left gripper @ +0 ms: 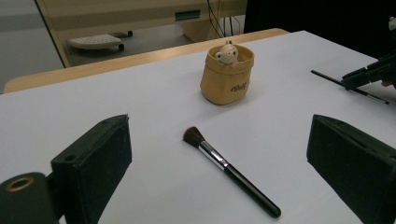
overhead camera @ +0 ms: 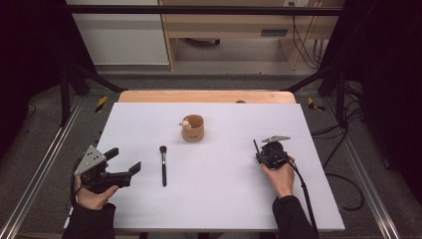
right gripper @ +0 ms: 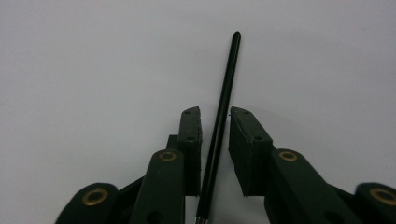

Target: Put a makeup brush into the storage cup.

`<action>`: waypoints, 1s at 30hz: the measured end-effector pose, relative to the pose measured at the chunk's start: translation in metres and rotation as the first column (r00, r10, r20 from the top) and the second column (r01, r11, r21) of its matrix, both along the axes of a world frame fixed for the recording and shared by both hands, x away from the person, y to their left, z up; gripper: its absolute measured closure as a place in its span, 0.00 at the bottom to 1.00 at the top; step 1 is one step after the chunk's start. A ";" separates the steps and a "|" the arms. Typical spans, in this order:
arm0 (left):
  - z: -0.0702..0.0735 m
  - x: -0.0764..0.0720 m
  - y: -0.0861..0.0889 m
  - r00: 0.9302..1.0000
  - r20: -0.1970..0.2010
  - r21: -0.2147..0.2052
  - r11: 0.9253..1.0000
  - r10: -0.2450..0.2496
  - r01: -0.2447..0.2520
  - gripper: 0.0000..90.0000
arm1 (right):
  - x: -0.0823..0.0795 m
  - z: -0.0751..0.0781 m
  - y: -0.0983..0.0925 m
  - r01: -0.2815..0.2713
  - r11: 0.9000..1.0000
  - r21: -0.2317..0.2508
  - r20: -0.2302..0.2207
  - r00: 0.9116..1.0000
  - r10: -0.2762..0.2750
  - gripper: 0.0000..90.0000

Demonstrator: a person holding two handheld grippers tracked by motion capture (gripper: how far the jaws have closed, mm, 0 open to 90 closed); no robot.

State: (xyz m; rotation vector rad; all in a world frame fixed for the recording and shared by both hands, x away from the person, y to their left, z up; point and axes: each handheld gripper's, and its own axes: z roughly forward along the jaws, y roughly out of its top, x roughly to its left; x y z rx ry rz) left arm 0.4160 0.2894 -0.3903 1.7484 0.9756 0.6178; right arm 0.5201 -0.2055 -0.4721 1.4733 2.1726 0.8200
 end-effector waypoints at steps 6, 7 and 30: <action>0.000 0.000 0.000 1.000 0.001 0.001 1.000 0.001 -0.001 0.07 | 0.000 0.000 0.000 -0.012 1.000 0.009 -0.005 1.000 0.012 0.93; 0.000 0.000 0.001 1.000 0.002 0.000 1.000 0.002 -0.002 0.07 | 0.000 0.000 0.000 -0.014 1.000 0.008 -0.004 1.000 0.014 0.93; 0.000 0.000 0.000 1.000 -0.001 0.002 1.000 -0.002 0.002 0.07 | 0.001 0.032 -0.003 -0.072 0.996 -0.044 -0.026 0.997 0.071 0.70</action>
